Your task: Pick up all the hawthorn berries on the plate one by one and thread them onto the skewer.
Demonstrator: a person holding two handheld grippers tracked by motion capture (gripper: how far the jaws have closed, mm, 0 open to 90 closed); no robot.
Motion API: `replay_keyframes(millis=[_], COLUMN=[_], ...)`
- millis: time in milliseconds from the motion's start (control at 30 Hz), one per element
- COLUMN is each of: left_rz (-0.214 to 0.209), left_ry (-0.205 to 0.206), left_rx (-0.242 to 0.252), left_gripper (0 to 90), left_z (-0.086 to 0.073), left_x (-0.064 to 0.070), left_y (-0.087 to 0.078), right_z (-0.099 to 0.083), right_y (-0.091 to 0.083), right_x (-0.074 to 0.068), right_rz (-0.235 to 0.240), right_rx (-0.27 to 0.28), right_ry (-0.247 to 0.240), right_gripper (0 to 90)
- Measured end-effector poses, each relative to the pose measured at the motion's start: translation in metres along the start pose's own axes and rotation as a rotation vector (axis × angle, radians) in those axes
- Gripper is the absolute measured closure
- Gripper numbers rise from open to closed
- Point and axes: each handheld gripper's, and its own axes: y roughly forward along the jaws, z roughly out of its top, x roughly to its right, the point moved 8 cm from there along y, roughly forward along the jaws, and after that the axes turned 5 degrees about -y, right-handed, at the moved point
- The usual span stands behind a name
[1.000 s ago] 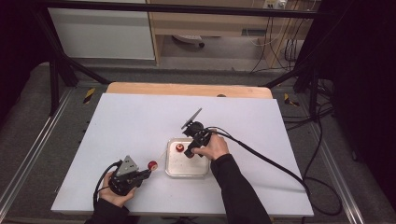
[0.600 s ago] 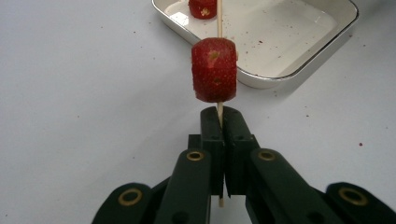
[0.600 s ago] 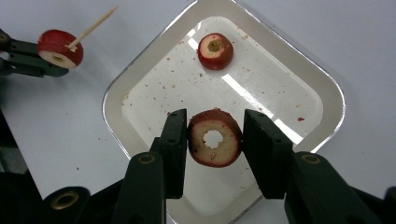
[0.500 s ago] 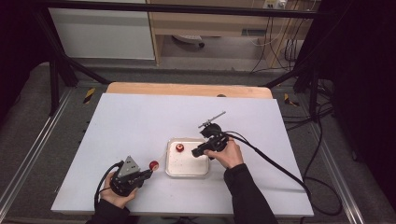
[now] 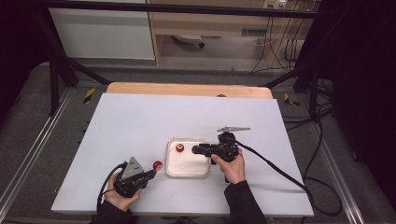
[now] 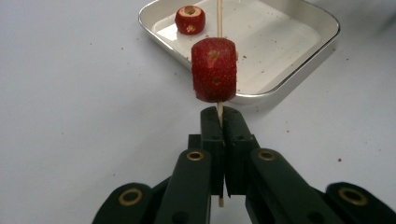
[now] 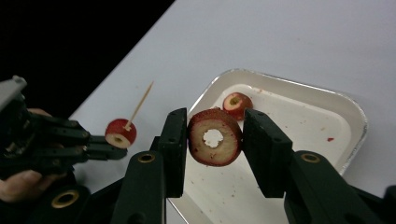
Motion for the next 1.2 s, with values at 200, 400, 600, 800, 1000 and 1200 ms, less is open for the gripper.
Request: replay_keyframes(millis=[200, 400, 600, 800, 1000, 1200], left_rz=[-0.001, -0.001, 0.000, -0.016, -0.015, -0.027], left_ry=[-0.032, -0.056, -0.087, -0.094, -0.113, -0.135], left_rx=[0.016, 0.041, 0.055, 0.086, 0.073, 0.084], left_gripper=[88.3, 88.3, 88.3, 88.3, 88.3, 88.3], left_z=[0.003, 0.007, 0.010, 0.015, 0.016, 0.022], left_x=[0.007, 0.014, 0.020, 0.026, 0.034, 0.042], left_y=[0.002, 0.004, 0.006, 0.009, 0.012, 0.016], right_z=[0.004, 0.009, 0.014, 0.018, 0.021, 0.025], right_y=[-0.004, -0.003, 0.000, 0.001, 0.002, -0.001], right_x=[-0.002, -0.006, -0.006, -0.006, -0.007, -0.008], right_rz=[0.032, 0.041, 0.041, 0.027, 0.036, 0.052], right_rx=[0.125, 0.217, 0.302, 0.382, 0.424, 0.475], right_ry=[0.060, 0.086, 0.123, 0.139, 0.153, 0.168], right_gripper=[61.6, 61.6, 61.7, 61.7, 61.8, 61.8])
